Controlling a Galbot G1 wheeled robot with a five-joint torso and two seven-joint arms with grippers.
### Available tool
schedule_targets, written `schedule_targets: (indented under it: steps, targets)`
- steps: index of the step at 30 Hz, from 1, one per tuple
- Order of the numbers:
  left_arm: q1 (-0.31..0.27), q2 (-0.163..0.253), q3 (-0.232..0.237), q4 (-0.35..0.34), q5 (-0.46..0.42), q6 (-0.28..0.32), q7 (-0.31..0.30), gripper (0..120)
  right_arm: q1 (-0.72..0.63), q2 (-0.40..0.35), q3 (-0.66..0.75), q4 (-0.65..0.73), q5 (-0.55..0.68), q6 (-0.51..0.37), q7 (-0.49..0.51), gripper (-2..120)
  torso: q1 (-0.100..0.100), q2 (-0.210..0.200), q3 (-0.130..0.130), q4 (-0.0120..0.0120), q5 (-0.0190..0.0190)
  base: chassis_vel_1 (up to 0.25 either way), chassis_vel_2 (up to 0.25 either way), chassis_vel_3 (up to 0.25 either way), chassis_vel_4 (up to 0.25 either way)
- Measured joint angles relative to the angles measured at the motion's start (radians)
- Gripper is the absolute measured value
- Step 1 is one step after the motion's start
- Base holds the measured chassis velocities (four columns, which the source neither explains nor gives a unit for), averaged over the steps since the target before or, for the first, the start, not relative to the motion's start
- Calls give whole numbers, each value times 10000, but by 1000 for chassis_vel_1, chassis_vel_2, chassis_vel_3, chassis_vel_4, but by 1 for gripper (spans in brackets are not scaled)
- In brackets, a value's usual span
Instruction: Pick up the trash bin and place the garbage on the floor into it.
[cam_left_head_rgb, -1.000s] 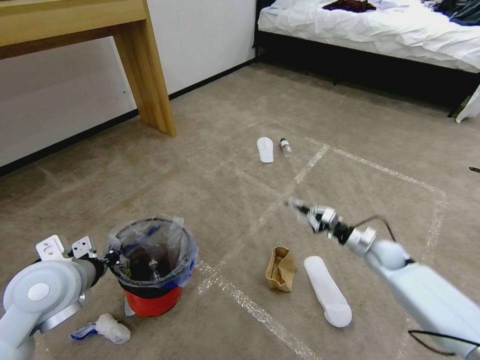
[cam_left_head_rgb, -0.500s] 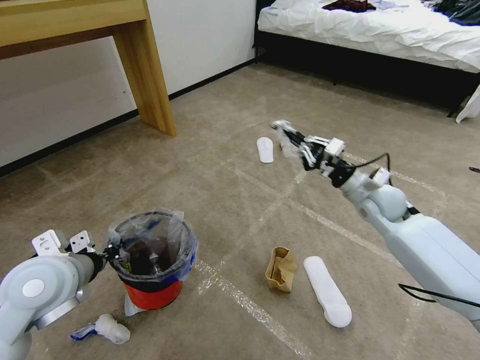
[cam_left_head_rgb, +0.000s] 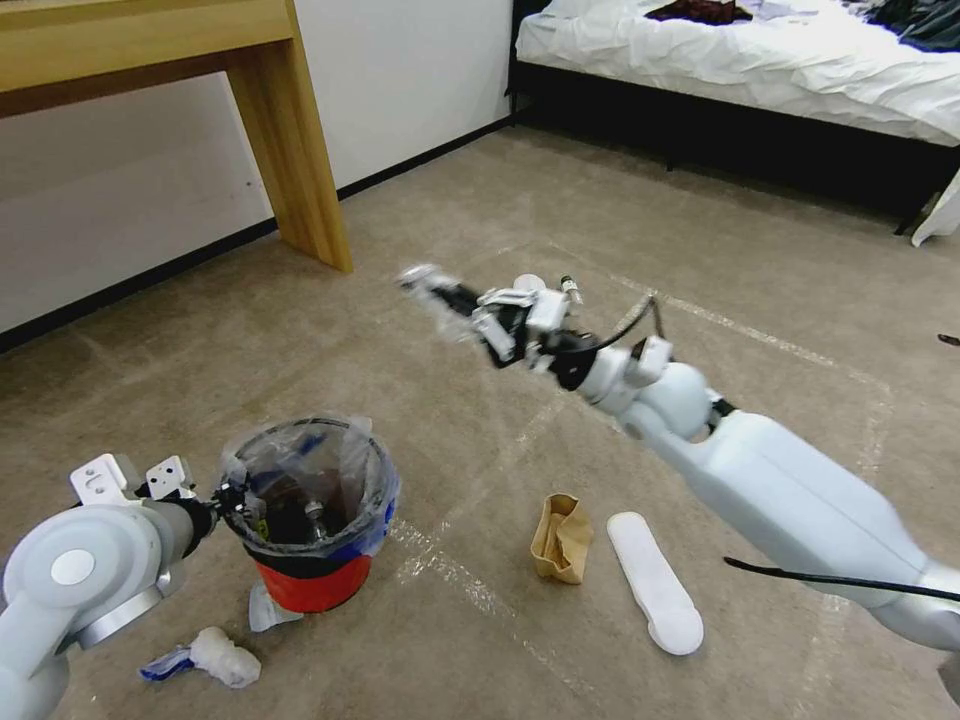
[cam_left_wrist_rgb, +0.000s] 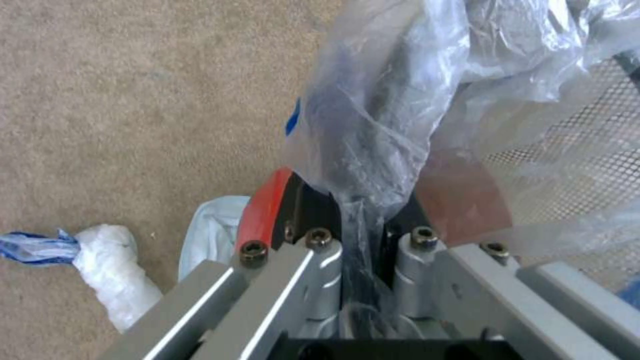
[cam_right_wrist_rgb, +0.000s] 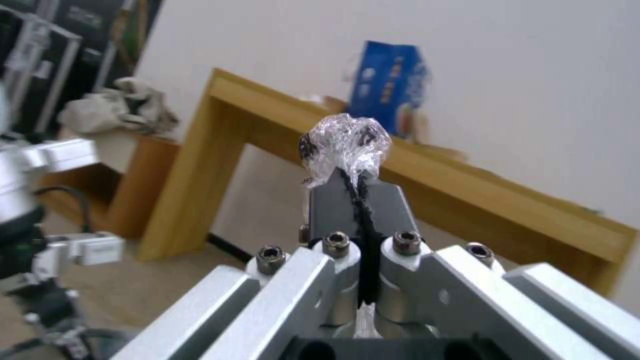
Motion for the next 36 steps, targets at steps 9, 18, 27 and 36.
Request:
schedule_targets:
  steps: [9, 18, 27, 36]
  targets:
    - [72, -29, -14, -56, 30, -11, -5, 4, 303, 724, -1132, -406, -413, 16, 58, 0, 0, 0, 0, 0, 2, 0, 0, 0, 0]
    - [208, -223, -66, -122, 126, -12, -23, 4, 659, 1565, -1873, -1035, -575, 79, 100, 0, 0, 0, 0, 0, 2, 0, 0, 0, 0]
    - [174, -265, -23, -92, 144, 11, -27, 4, 771, 1972, -2332, -1497, -654, 192, 53, 0, 0, 1, 0, 0, 2, 0, 0, 0, 0]
    - [96, -322, 19, 1, 173, 42, -8, 4, 508, 2140, -2584, -1650, -874, 257, 45, 0, 0, 1, 0, 0, 2, 0, 0, 0, 0]
